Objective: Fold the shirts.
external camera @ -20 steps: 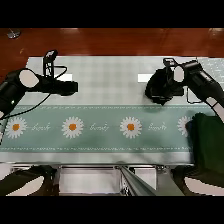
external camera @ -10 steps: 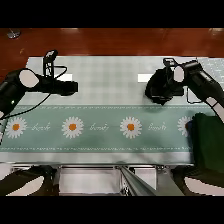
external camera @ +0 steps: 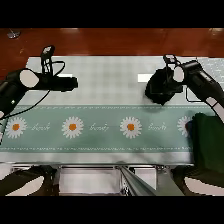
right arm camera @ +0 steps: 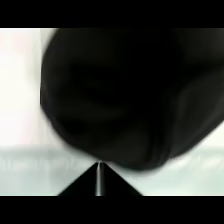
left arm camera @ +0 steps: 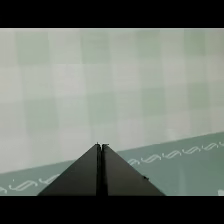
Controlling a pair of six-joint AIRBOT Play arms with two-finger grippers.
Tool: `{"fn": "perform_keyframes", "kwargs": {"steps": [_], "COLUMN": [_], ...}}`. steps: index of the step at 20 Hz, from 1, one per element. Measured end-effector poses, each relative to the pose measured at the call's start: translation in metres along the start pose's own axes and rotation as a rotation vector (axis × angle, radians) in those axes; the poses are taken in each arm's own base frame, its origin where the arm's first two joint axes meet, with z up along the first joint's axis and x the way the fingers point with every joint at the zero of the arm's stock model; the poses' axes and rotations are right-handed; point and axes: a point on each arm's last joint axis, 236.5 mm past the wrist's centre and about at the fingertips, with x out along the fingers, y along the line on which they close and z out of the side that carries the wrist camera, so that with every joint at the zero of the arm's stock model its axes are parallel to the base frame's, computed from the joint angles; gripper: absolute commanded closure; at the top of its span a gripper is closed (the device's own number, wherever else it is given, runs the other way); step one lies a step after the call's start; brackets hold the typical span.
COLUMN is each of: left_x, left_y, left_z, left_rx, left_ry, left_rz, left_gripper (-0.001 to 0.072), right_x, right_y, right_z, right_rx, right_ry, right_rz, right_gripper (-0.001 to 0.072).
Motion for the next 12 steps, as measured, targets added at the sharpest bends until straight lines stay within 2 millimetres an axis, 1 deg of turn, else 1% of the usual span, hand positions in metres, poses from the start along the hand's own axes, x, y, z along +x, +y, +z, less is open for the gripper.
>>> {"fn": "perform_keyframes", "kwargs": {"steps": [1, 3, 5, 6, 8, 10, 11, 12], "left_x": [0.001, 0.001, -0.001, -0.004, -0.010, -0.015, -0.015, -0.014], "left_y": [0.001, 0.002, 0.005, 0.009, 0.019, 0.033, 0.040, 0.048], "left_z": [0.008, 0.027, 0.049, 0.059, 0.078, 0.087, 0.085, 0.078], "left_rx": [-0.001, -0.001, 0.004, 0.011, 0.014, 0.005, -0.003, -0.014], "left_ry": [-0.034, -0.113, -0.206, -0.248, -0.328, -0.359, -0.349, -0.313], "left_rz": [0.001, 0.005, 0.015, 0.025, 0.048, 0.074, 0.085, 0.097], "left_gripper": [0.0602, 0.0009, 0.0003, 0.0003, 0.0004, 0.0004, 0.0004, 0.0004], "right_x": [0.000, -0.005, -0.013, -0.015, -0.011, 0.005, 0.015, 0.029], "right_y": [-0.005, -0.018, -0.040, -0.052, -0.079, -0.096, -0.098, -0.094], "right_z": [0.014, 0.047, 0.082, 0.095, 0.109, 0.107, 0.102, 0.091], "right_rx": [-0.014, -0.009, 0.060, 0.110, 0.196, 0.265, 0.279, 0.293], "right_ry": [-0.059, -0.193, -0.320, -0.361, -0.391, -0.352, -0.316, -0.256], "right_rz": [-0.021, -0.058, -0.079, -0.084, -0.097, -0.089, -0.075, -0.049], "right_gripper": [0.0083, 0.0083, 0.0083, 0.0083, 0.0083, 0.0083, 0.0084, 0.0084]}}
